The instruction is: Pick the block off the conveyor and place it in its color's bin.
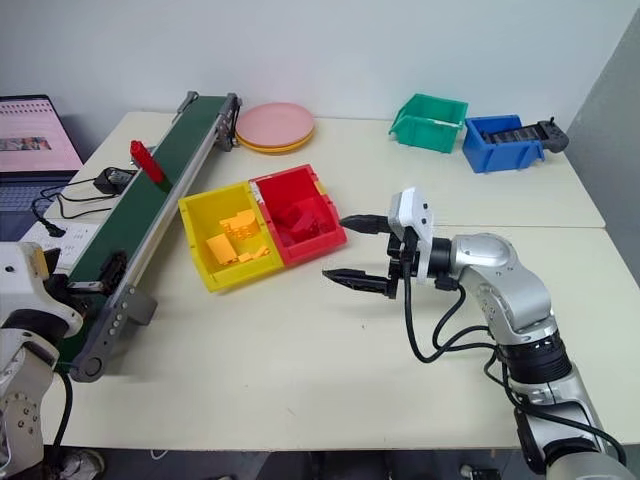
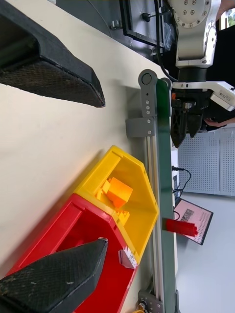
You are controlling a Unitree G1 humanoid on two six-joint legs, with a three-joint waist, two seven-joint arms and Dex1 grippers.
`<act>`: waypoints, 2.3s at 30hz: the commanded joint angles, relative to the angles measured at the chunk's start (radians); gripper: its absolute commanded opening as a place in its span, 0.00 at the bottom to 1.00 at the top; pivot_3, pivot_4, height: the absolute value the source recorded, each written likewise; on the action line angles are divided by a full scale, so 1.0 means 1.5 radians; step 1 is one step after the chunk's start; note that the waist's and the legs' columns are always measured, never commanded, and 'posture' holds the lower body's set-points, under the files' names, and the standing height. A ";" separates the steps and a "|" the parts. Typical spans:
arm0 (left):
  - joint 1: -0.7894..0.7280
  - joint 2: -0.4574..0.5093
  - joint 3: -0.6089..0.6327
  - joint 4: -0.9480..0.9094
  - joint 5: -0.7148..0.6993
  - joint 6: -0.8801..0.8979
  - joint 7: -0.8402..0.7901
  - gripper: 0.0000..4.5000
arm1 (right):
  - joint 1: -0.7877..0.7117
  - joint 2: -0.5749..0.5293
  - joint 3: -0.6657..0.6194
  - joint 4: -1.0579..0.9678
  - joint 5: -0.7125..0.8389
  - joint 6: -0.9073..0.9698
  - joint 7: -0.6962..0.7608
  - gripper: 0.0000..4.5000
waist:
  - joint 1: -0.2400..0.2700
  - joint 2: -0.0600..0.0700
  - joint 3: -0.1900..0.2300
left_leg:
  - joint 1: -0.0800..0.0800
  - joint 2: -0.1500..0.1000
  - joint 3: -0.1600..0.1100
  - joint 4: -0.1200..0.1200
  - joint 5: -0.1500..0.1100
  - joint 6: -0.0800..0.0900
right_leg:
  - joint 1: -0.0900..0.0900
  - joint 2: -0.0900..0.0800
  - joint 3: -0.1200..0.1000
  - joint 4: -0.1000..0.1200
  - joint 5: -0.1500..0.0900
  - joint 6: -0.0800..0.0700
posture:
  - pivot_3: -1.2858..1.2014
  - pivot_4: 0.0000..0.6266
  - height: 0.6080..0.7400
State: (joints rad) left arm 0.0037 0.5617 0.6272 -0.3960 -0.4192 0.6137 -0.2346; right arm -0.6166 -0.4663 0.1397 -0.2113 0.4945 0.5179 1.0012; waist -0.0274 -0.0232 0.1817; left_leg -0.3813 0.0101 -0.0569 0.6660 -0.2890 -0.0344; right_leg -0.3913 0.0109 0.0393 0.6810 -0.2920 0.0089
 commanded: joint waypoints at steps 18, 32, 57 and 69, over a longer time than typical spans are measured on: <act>-0.066 0.026 0.009 0.071 -0.001 0.041 0.018 1.00 | 0.004 -0.015 -0.004 -0.046 0.009 0.013 0.009 1.00 | 0.000 0.000 0.000 | 0.000 0.000 0.000 0.000 0.000 0.000 | 0.000 0.000 0.000 0.000 0.000 0.000 | 0.52 0.24 1.00; -0.087 0.027 0.008 0.111 0.014 0.041 0.037 0.73 | 0.013 -0.029 -0.003 -0.081 0.035 0.029 0.038 1.00 | 0.000 0.000 0.000 | 0.000 0.000 0.000 0.000 0.000 0.000 | 0.000 0.000 0.000 0.000 0.000 0.000 | 0.52 0.24 1.00; -0.141 0.036 -0.062 -0.071 -0.007 0.125 0.061 0.12 | -0.031 -0.064 -0.009 -0.089 0.070 0.053 0.097 1.00 | 0.001 0.000 0.000 | 0.000 -0.001 0.000 0.000 0.000 0.000 | 0.000 -0.001 0.000 0.000 0.000 0.000 | 0.52 0.24 1.00; -0.421 0.028 -0.348 0.142 -0.004 0.065 -0.144 0.12 | 0.011 -0.117 -0.076 -0.164 0.057 0.114 -0.033 1.00 | 0.003 -0.001 0.000 | 0.000 -0.001 0.001 0.000 0.000 0.000 | 0.000 -0.001 0.000 0.000 0.000 0.000 | 0.52 0.24 1.00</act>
State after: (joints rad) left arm -0.5686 0.6163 0.1482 -0.2467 -0.4622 0.7730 -0.4157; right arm -0.6008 -0.6256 0.0708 -0.4028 0.5708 0.6767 0.9887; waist -0.0226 -0.0242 0.1818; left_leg -0.3820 0.0081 -0.0555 0.6663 -0.2886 -0.0350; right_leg -0.3915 0.0094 0.0393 0.6811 -0.2919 0.0093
